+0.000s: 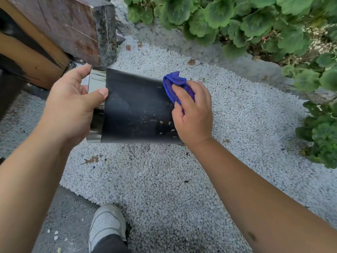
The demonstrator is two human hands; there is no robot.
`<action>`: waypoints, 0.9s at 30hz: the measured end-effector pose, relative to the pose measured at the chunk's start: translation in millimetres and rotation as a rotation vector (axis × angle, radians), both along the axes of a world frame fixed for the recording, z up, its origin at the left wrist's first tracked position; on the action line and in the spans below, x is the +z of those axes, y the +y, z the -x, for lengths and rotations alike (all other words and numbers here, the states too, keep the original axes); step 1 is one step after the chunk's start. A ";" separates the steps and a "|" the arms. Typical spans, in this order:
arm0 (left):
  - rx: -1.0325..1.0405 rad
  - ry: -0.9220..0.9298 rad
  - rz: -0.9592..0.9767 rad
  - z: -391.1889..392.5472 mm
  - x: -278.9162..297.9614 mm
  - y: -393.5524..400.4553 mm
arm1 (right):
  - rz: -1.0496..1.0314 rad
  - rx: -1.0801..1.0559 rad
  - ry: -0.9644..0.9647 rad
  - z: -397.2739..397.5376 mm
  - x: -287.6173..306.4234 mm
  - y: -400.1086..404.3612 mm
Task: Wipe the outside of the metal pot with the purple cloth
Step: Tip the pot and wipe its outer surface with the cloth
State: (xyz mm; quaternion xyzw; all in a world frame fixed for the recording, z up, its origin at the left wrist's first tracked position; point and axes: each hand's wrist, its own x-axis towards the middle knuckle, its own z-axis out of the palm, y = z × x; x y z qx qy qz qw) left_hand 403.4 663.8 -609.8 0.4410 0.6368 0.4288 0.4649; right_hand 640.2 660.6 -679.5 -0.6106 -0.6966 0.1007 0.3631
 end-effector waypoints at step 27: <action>-0.213 0.153 -0.203 -14.6 -12.9 -27.3 | -0.074 0.166 0.037 30.9 14.8 0.5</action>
